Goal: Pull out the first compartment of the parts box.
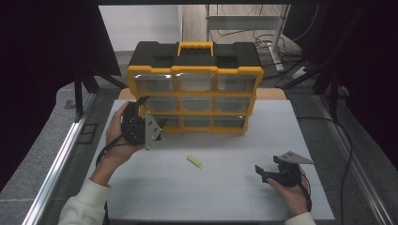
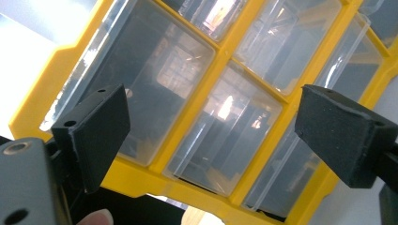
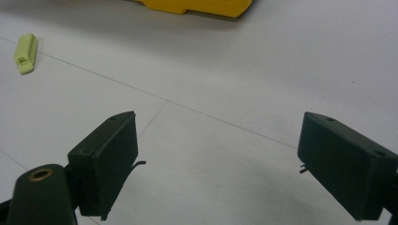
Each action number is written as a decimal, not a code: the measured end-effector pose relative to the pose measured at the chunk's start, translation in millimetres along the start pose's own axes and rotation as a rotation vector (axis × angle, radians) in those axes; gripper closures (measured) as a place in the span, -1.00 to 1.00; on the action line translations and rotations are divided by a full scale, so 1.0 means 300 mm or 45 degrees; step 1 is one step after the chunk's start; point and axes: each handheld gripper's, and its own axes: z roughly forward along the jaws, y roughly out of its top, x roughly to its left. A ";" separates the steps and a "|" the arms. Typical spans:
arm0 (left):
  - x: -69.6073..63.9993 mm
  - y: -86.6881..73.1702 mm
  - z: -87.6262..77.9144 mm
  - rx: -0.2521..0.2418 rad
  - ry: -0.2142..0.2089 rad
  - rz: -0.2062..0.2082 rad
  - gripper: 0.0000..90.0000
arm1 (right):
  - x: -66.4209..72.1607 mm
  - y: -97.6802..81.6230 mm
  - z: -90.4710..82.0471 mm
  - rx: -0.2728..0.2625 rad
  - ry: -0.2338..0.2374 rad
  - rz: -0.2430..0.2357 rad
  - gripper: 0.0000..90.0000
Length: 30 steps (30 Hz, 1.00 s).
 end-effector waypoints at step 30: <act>0.060 0.024 0.047 -0.004 0.039 0.016 -0.76 | -0.003 -0.001 0.000 0.003 -0.016 0.002 -0.72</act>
